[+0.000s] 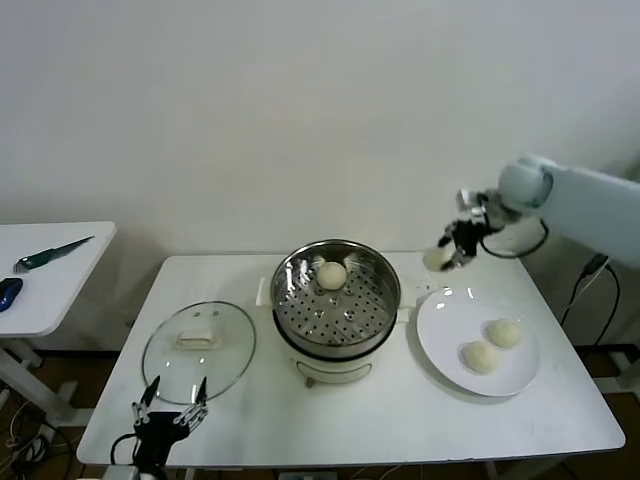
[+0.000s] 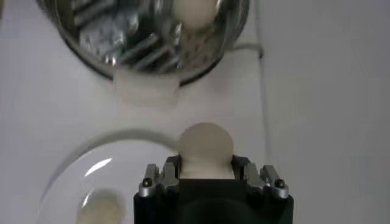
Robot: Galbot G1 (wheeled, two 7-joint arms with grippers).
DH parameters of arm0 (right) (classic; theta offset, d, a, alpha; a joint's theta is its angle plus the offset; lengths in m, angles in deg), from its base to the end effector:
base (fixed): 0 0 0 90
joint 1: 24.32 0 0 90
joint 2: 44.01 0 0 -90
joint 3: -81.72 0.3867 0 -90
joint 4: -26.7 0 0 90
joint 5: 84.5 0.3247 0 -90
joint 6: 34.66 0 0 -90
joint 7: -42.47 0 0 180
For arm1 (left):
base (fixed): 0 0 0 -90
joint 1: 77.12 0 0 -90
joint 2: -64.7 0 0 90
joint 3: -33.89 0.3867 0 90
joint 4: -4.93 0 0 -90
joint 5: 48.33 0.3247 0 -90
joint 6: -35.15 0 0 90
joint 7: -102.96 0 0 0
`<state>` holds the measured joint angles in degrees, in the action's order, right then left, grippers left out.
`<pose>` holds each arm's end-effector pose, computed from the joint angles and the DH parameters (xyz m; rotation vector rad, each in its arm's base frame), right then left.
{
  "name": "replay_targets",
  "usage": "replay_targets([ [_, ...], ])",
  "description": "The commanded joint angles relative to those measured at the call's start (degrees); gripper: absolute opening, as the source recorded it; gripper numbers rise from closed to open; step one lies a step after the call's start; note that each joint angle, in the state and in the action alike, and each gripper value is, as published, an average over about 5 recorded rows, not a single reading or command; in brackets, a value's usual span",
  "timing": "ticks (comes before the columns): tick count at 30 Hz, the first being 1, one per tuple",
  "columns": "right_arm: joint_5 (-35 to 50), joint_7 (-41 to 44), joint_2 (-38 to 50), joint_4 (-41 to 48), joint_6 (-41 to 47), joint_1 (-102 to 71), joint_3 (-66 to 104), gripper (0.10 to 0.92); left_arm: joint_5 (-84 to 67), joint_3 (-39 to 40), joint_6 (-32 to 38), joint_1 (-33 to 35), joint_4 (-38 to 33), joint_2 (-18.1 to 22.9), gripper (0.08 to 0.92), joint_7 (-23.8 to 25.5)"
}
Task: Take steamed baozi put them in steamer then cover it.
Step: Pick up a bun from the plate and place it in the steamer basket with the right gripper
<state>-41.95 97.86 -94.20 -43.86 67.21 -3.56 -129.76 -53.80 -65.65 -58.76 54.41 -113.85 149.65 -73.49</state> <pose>0.5684 -0.1162 0.0445 1.3621 -1.6531 1.3215 0.0607 0.0673 -0.3548 0.0528 -2.8597 -0.0880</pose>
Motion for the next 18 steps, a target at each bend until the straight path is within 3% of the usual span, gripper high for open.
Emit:
replay_targets([
  [1,16.8,-6.96,-9.73,-16.86,6.22,12.6,-2.51,0.568,0.08,0.17,-0.2,-0.12,-0.07,0.05,0.823,0.03],
  [5,15.87,-11.29,-14.8,-16.42,8.19,4.8,-0.74,0.568,0.3,0.45,-0.23,0.23,-0.83,0.18,0.823,0.16],
  [18,5.9,-16.69,-26.36,-1.55,11.4,-14.16,1.56,0.568,0.13,-0.26,-0.42,1.87,-2.9,0.38,0.823,0.24],
])
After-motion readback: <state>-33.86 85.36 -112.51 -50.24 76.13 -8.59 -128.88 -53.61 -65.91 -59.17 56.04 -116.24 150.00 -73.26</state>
